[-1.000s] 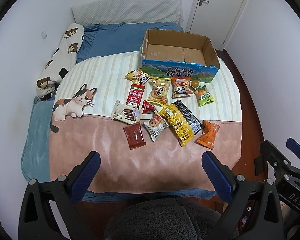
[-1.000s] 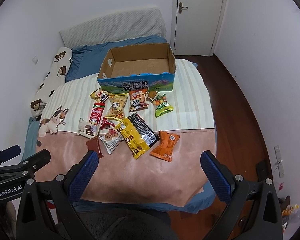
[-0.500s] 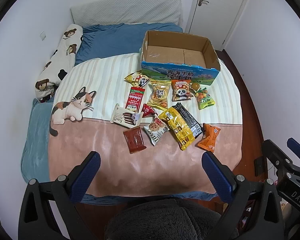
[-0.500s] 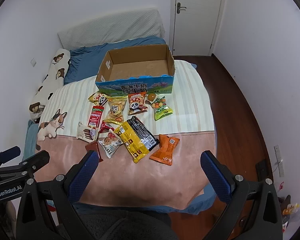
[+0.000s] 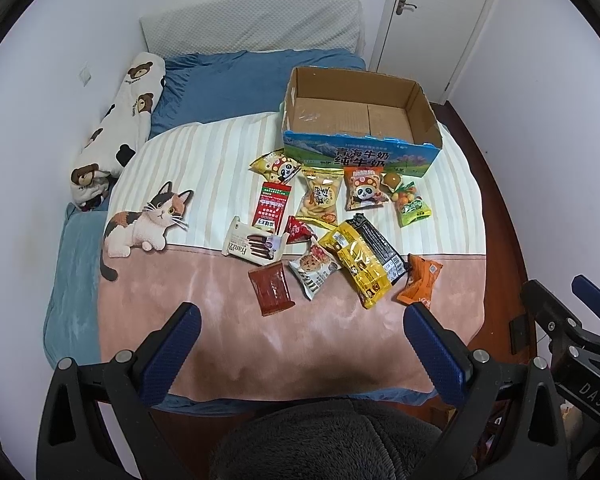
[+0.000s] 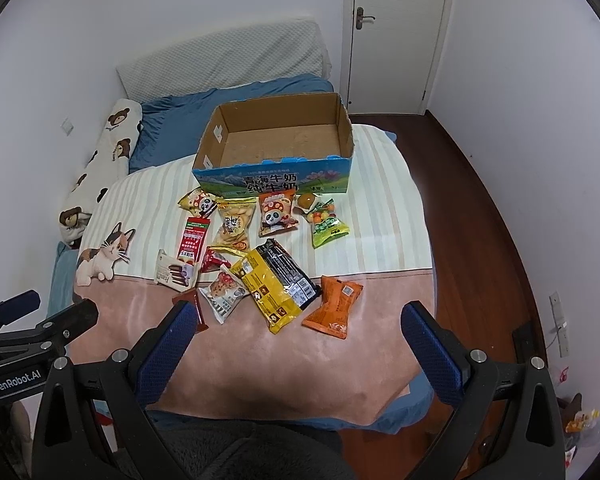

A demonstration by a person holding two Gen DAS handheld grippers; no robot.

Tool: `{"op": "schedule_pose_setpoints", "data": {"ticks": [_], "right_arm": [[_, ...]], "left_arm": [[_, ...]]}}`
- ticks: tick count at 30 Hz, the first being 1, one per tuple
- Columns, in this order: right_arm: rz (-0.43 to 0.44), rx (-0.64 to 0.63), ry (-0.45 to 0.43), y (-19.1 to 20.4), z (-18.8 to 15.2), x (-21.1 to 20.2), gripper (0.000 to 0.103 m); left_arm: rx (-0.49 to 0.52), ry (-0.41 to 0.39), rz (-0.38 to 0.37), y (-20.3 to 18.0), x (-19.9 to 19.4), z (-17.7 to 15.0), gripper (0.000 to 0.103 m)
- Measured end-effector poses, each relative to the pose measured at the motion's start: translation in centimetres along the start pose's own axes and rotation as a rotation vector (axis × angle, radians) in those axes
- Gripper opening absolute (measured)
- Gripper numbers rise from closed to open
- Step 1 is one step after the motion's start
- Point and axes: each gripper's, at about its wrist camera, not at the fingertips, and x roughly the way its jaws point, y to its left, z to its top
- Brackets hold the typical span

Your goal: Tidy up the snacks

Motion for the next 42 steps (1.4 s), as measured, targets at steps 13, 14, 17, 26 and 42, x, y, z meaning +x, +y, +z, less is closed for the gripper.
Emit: {"op": "schedule_pose_setpoints", "data": {"ticks": [13, 14, 17, 26, 42], "right_arm": [[0.001, 0.002, -0.008, 0.1, 0.3, 0.2, 0.103], [0.001, 0.001, -0.01, 0.1, 0.2, 0.2, 0.103], [0.001, 0.0, -0.01, 0.2, 0.3, 0.2, 0.103], [0.004, 0.006, -0.011, 0.2, 0.4, 0.2, 0.103], [0.012, -0.138, 0.224, 0.9, 2.5, 22.8, 0.103]], "left_arm": [[-0.003, -0.002, 0.001, 0.0, -0.1, 0.3, 0.103], [-0.003, -0.003, 0.001, 0.0, -0.1, 0.4, 0.103], [-0.006, -0.006, -0.004, 0.1, -0.1, 0.7, 0.103], [-0.017, -0.017, -0.005, 0.3, -0.2, 0.8, 0.103], [-0.108, 0.118, 0.23, 5.5, 15.5, 2.7, 0.103]]}}
